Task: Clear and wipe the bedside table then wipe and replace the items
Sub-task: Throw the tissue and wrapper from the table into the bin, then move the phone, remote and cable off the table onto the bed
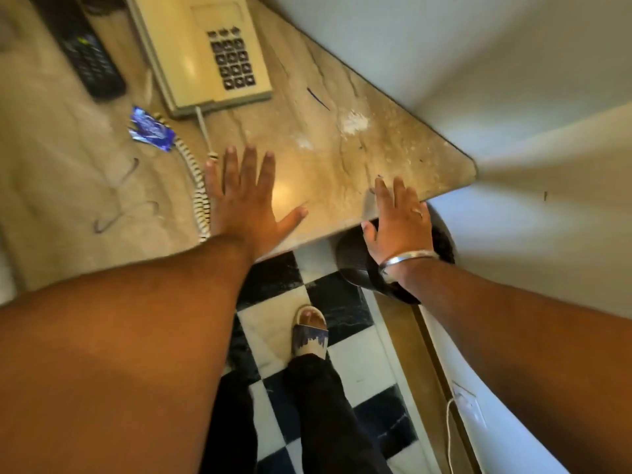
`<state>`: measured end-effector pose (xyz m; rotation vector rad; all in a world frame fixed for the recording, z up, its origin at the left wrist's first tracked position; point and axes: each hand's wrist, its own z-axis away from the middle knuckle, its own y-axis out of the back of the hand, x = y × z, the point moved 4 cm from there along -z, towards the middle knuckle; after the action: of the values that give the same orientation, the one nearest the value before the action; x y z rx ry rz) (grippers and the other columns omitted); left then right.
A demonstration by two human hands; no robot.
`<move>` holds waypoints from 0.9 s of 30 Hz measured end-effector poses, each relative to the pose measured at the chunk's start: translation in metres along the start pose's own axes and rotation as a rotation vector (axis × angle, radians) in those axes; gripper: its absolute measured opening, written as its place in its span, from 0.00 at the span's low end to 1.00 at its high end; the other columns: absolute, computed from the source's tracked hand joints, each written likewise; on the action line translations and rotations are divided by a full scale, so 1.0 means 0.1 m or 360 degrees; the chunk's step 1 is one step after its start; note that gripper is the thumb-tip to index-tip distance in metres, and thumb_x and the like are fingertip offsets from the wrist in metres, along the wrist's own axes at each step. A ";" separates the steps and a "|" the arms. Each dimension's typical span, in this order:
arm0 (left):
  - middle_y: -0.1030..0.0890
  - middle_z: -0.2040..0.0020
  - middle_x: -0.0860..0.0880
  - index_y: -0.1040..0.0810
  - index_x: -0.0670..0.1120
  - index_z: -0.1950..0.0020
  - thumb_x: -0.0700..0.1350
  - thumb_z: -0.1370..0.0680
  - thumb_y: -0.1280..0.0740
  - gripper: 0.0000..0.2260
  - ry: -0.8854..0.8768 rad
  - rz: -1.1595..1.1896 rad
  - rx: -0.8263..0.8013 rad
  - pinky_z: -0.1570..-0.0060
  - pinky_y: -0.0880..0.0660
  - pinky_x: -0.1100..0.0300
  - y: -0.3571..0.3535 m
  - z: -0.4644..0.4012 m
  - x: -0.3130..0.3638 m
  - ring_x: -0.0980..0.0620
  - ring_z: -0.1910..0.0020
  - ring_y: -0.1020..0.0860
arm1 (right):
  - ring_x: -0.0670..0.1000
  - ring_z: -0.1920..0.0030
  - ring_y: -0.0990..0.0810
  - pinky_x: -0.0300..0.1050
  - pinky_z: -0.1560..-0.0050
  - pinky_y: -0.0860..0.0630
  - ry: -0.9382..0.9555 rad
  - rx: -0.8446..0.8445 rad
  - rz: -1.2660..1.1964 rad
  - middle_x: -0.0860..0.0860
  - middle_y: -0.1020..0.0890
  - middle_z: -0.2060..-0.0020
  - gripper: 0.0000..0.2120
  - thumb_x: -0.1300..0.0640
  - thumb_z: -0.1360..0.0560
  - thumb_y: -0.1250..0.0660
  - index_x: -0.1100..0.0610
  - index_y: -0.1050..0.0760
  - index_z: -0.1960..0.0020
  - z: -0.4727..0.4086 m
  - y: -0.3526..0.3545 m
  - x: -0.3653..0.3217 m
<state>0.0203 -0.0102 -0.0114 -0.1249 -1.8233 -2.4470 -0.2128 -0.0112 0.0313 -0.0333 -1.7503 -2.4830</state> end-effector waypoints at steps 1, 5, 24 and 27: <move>0.54 0.18 0.41 0.57 0.48 0.18 0.76 0.27 0.55 0.46 0.0028 0.0061 0.0012 0.25 0.62 0.34 0.07 0.11 -0.08 0.37 0.20 0.56 | 0.62 0.25 0.47 0.60 0.28 0.43 0.0055 0.0005 0.0000 0.59 0.48 0.24 0.36 0.46 0.24 0.40 0.51 0.56 0.24 -0.07 0.14 -0.18; 0.57 0.18 0.41 0.60 0.48 0.18 0.74 0.27 0.49 0.47 0.0288 0.0127 0.0075 0.26 0.66 0.38 0.21 0.60 -0.80 0.38 0.20 0.57 | 0.61 0.27 0.42 0.58 0.30 0.40 0.0355 0.0125 -0.0096 0.58 0.42 0.25 0.33 0.46 0.25 0.40 0.52 0.49 0.25 -0.35 0.59 -1.10; 0.59 0.18 0.40 0.62 0.53 0.19 0.79 0.30 0.53 0.48 0.0472 0.0138 0.0118 0.25 0.58 0.32 -0.25 0.74 -1.74 0.39 0.20 0.58 | 0.59 0.50 0.22 0.52 0.52 0.26 0.0703 0.0337 -0.0029 0.56 0.23 0.48 0.16 0.47 0.30 0.32 0.54 0.23 0.46 -1.02 0.42 -3.08; 0.60 0.19 0.40 0.62 0.53 0.19 0.79 0.30 0.53 0.48 0.0477 0.0132 0.0112 0.26 0.57 0.32 -0.26 0.74 -1.74 0.39 0.20 0.59 | 0.59 0.49 0.22 0.52 0.52 0.26 0.0739 0.0331 -0.0065 0.55 0.24 0.47 0.24 0.40 0.31 0.33 0.53 0.27 0.41 -1.00 0.38 -3.03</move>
<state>0.1909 0.0715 -0.0352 0.1591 -1.7326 -2.2024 0.0965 -0.0964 0.0098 0.5514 -1.7902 -2.0896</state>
